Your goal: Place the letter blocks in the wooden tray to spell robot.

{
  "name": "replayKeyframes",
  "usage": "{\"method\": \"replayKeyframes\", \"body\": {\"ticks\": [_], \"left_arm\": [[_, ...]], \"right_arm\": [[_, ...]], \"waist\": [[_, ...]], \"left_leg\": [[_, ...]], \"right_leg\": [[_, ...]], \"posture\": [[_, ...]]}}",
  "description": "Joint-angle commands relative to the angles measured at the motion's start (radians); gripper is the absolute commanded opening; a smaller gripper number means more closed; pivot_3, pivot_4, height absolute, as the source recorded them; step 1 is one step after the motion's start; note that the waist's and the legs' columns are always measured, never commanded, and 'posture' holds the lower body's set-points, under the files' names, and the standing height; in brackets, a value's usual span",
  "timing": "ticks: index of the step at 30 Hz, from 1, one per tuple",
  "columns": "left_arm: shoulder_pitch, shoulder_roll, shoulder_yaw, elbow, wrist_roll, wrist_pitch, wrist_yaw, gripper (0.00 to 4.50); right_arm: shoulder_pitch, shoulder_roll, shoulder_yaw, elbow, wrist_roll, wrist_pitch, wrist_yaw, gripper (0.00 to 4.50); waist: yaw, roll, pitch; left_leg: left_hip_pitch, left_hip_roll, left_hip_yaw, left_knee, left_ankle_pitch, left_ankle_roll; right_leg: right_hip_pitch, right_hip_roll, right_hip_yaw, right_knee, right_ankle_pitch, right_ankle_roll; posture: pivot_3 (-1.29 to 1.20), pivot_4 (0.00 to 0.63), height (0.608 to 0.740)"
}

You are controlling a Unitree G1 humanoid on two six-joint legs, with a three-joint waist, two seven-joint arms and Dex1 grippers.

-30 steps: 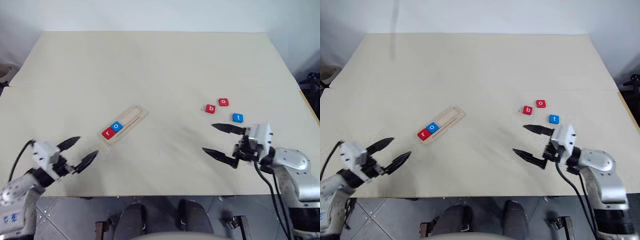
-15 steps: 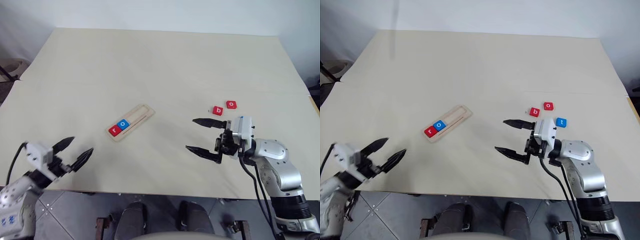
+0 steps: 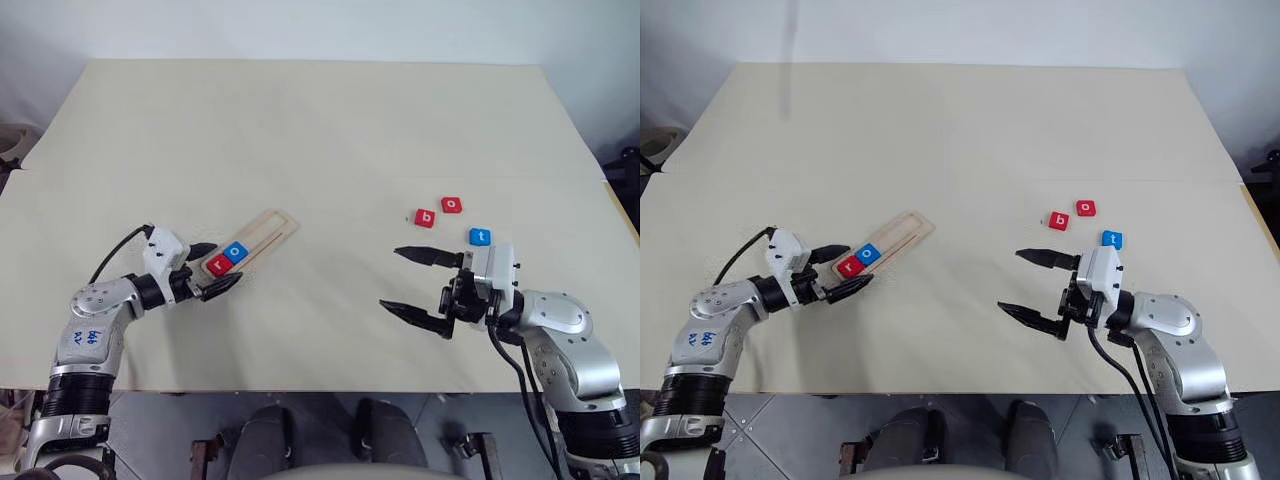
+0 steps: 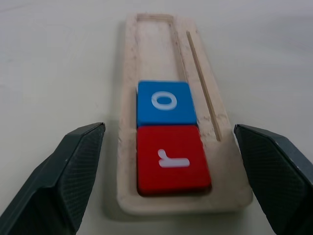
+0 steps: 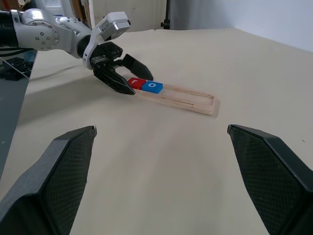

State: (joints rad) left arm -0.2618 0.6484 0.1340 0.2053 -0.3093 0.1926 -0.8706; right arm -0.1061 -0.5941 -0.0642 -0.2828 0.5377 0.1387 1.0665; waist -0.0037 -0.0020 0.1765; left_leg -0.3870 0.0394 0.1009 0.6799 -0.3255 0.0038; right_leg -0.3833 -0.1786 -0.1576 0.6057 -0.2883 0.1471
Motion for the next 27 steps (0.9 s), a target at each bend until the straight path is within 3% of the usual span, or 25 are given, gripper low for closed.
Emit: {"method": "replayKeyframes", "body": {"ticks": [1,9,14,20,27], "left_arm": [[0.044,0.032,-0.008,-0.028,0.024,0.020,-0.009,4.47],[0.086,0.044,0.003,-0.075,0.010,0.073,0.000,4.47],[0.071,0.043,-0.019,-0.038,0.016,0.061,-0.042,3.41],[0.006,0.018,-0.054,-0.014,0.031,-0.050,-0.098,3.42],[-0.183,-0.026,-0.225,0.006,0.087,-0.114,-0.241,3.42]], "right_arm": [[0.015,-0.007,-0.027,-0.057,0.018,0.002,-0.019,4.50],[0.011,-0.003,-0.020,-0.059,0.013,0.001,-0.041,4.50],[-0.003,-0.003,-0.019,-0.047,0.011,-0.003,-0.040,4.50],[0.024,-0.022,-0.047,-0.050,0.011,-0.005,-0.037,4.50],[0.174,-0.078,-0.185,-0.082,0.013,-0.006,-0.055,4.50]], "waist": [[-0.001,0.000,0.000],[0.001,0.000,0.000],[0.002,0.000,0.000],[0.006,0.000,0.000],[0.031,0.000,0.000]], "left_leg": [[0.000,0.000,0.000,0.000,0.000,0.000],[0.001,0.000,0.000,0.000,0.000,0.000],[0.001,0.000,0.000,0.000,0.000,0.000],[0.001,0.000,0.000,0.001,0.000,0.000],[-0.001,-0.001,0.000,0.002,0.000,0.000]], "right_leg": [[0.000,0.000,0.000,0.000,0.000,0.000],[0.000,0.000,0.001,0.001,0.000,0.000],[0.000,0.000,0.001,0.001,0.000,0.000],[0.000,0.000,0.001,0.001,0.000,0.000],[0.000,-0.001,0.000,0.000,0.000,0.000]], "posture": [[0.00,0.150,0.740],[0.00,0.150,0.740],[0.00,0.150,0.740],[0.00,0.150,0.740],[0.00,0.150,0.740]]}}
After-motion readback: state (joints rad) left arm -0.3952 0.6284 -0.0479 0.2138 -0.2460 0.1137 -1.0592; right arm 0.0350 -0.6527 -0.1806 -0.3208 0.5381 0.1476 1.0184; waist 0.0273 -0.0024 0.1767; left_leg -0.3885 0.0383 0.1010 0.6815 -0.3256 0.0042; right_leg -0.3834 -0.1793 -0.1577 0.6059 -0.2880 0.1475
